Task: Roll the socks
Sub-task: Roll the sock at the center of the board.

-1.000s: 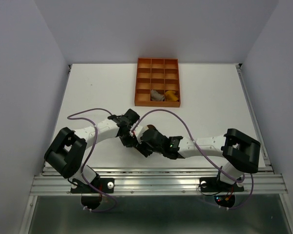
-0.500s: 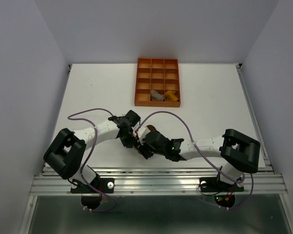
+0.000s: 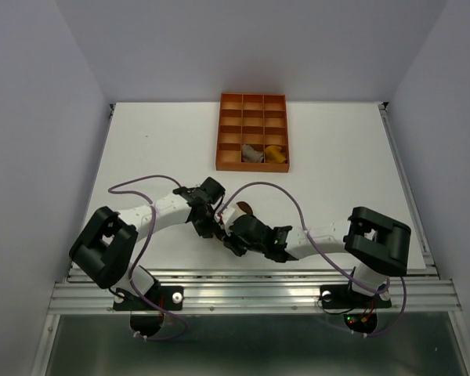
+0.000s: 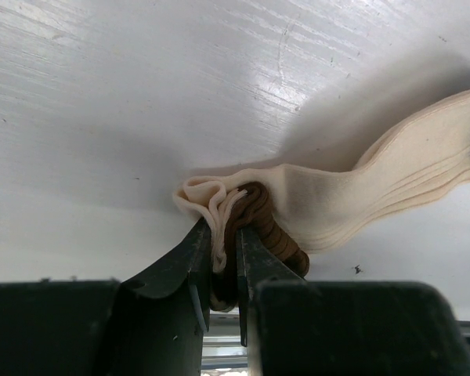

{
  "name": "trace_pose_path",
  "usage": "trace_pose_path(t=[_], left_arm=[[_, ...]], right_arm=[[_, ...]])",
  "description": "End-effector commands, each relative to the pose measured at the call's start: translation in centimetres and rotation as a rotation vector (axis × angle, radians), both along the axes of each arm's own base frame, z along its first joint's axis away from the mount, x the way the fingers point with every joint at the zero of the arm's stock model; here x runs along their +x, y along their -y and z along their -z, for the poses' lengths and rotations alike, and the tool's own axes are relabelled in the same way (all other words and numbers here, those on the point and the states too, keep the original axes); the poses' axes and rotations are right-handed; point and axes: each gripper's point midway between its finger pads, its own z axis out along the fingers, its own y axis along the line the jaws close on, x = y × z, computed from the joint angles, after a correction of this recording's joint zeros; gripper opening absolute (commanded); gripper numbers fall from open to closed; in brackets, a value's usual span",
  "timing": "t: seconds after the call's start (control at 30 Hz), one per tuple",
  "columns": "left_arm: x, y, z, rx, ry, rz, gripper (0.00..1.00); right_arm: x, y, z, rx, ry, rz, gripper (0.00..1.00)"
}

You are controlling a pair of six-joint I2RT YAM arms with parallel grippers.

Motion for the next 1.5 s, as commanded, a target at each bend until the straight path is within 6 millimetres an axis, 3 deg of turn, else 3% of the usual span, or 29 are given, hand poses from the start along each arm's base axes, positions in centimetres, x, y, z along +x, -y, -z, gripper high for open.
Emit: trace_pose_path(t=[0.0, 0.1, 0.13, 0.17, 0.27, 0.47, 0.77, 0.9, 1.13, 1.2, 1.47], left_arm=[[-2.6, -1.9, 1.3, 0.071, -0.082, 0.004, 0.0], [-2.4, -1.8, 1.0, 0.063, -0.067, -0.004, 0.0], [-2.1, -1.7, 0.6, 0.053, -0.051, -0.007, 0.16], [-1.8, -1.6, 0.3, 0.045, -0.034, -0.013, 0.24], [-0.5, -1.1, -1.1, 0.013, 0.034, -0.023, 0.41], [2.4, -0.5, -4.6, 0.002, 0.156, -0.037, 0.46], [3.3, -0.2, -6.0, -0.023, 0.224, -0.017, 0.47], [3.8, 1.8, -6.7, -0.114, 0.277, 0.086, 0.48], [1.8, 3.6, -5.1, -0.226, 0.246, 0.259, 0.53], [1.6, 4.2, -5.0, -0.272, 0.261, 0.286, 0.6], [0.9, 3.9, -2.4, -0.241, 0.194, 0.294, 0.6]], right_arm=[[-0.4, 1.6, 2.3, -0.059, -0.042, 0.076, 0.09], [-0.5, 1.8, 2.3, -0.019, -0.076, 0.134, 0.01], [-0.5, 2.1, 2.3, -0.013, -0.079, 0.152, 0.01], [-0.4, 2.2, 2.3, 0.0, -0.08, 0.169, 0.01], [-0.9, 2.7, 2.8, 0.02, -0.118, 0.198, 0.01], [-1.1, 3.9, 4.2, 0.152, -0.311, 0.286, 0.01], [0.7, 7.3, 6.1, 0.198, -0.5, 0.464, 0.01], [1.2, 8.6, 7.2, 0.202, -0.57, 0.524, 0.01], [1.2, 9.3, 8.7, 0.184, -0.648, 0.573, 0.01], [1.4, 9.7, 8.9, 0.185, -0.654, 0.589, 0.01], [1.1, 9.6, 8.7, 0.184, -0.663, 0.571, 0.01]])
